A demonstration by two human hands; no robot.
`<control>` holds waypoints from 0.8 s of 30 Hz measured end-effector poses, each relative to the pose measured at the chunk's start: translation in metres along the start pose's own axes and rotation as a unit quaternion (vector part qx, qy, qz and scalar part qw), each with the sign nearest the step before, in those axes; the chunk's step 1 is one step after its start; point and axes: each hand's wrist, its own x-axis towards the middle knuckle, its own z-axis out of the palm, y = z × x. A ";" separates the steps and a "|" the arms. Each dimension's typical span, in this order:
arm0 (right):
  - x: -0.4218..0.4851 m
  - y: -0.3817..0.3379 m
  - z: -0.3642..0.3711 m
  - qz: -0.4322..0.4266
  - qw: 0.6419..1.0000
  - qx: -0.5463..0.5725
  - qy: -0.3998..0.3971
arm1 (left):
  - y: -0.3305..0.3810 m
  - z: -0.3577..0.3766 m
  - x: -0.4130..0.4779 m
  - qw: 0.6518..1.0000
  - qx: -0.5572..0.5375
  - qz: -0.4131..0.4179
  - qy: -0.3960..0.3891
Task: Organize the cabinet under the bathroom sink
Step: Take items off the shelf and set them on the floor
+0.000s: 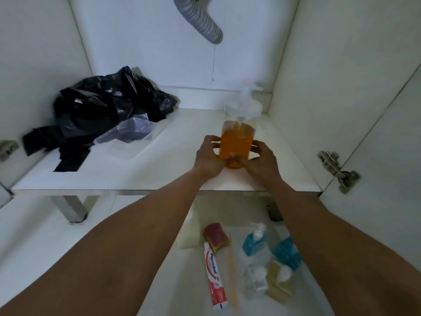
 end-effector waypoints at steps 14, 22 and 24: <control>-0.167 -0.034 0.018 -0.076 0.997 0.004 0.027 | -0.014 -0.065 -0.167 0.995 0.040 0.092 0.022; -0.230 0.001 0.049 -0.044 0.996 0.013 -0.082 | -0.077 -0.063 -0.231 0.997 0.054 0.058 -0.002; -0.241 0.006 0.057 -0.023 0.992 0.018 -0.123 | -0.095 -0.060 -0.244 0.998 0.054 0.026 -0.004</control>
